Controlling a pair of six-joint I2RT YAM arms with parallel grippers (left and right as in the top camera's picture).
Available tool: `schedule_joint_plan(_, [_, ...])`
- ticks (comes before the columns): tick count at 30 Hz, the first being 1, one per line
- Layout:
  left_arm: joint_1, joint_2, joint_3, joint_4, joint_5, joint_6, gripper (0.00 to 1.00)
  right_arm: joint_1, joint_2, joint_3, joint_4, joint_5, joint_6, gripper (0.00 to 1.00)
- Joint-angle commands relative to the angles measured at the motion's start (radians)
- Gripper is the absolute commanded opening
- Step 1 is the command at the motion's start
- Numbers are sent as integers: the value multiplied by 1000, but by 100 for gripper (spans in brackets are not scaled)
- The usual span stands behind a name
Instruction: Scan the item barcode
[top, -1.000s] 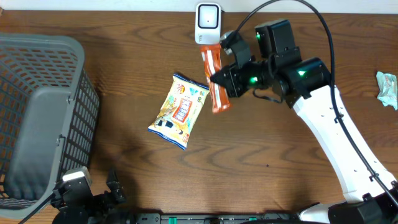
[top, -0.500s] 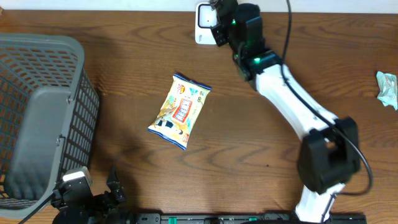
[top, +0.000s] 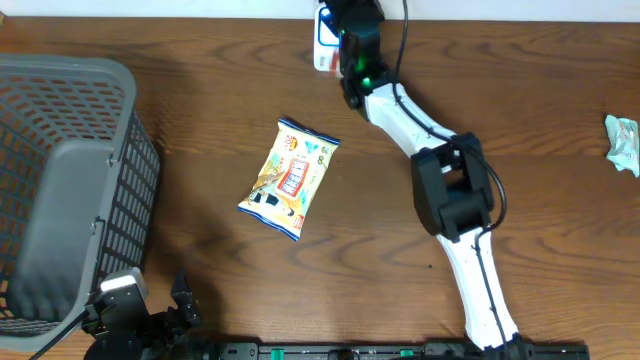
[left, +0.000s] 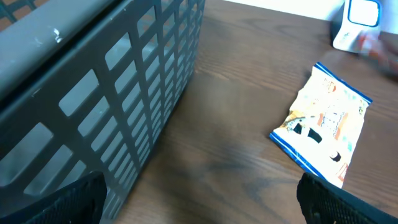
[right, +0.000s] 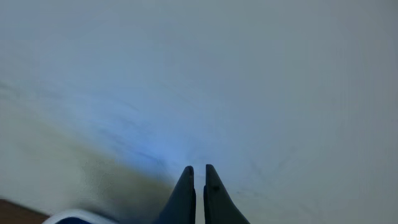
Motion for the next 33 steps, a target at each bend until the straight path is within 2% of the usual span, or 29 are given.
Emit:
schedule_joint_plan(1, [3,-3,5,2,-3,-9,98,11,-14,63,-52,108,-4,1])
schedule_joint_plan(3, [3,-3,5,2,-3,-9,98,16,-34,63,-114,143,-4,2])
schedule_joint_plan(5, [3,-3,5,2,-3,-9,98,23,-79,63,-281,189,8,7])
schedule_joint_plan(8, [3,-3,5,2,-3,-9,98,23,-166,63,-616,177,146,8])
schedule_joint_plan(10, [3,-3,5,2,-3,-9,98,19,-200,63,-755,153,213,11])
schedule_joint_plan(14, [3,-3,5,2,-3,-9,98,-17,-239,63,-1046,35,495,27])
schedule_joint_plan(16, [3,-3,5,2,-3,-9,98,-37,-219,56,-1118,-125,522,40])
schedule_joint_plan(18, [3,-3,5,2,-3,-9,98,-52,-183,53,-1131,-269,470,46])
schedule_joint_plan(21, [3,-3,5,2,-3,-9,98,-80,-103,53,-1136,-414,188,52])
schedule_joint_plan(26, [3,-3,5,2,-3,-9,98,-122,-66,53,-1194,-613,-47,73])
schedule_joint_plan(29, [3,-3,5,2,-3,-9,98,-149,-66,53,-1189,-668,-97,79])
schedule_joint_plan(33, [3,-3,5,2,-3,-9,98,-180,-51,53,-1229,-686,-144,78])
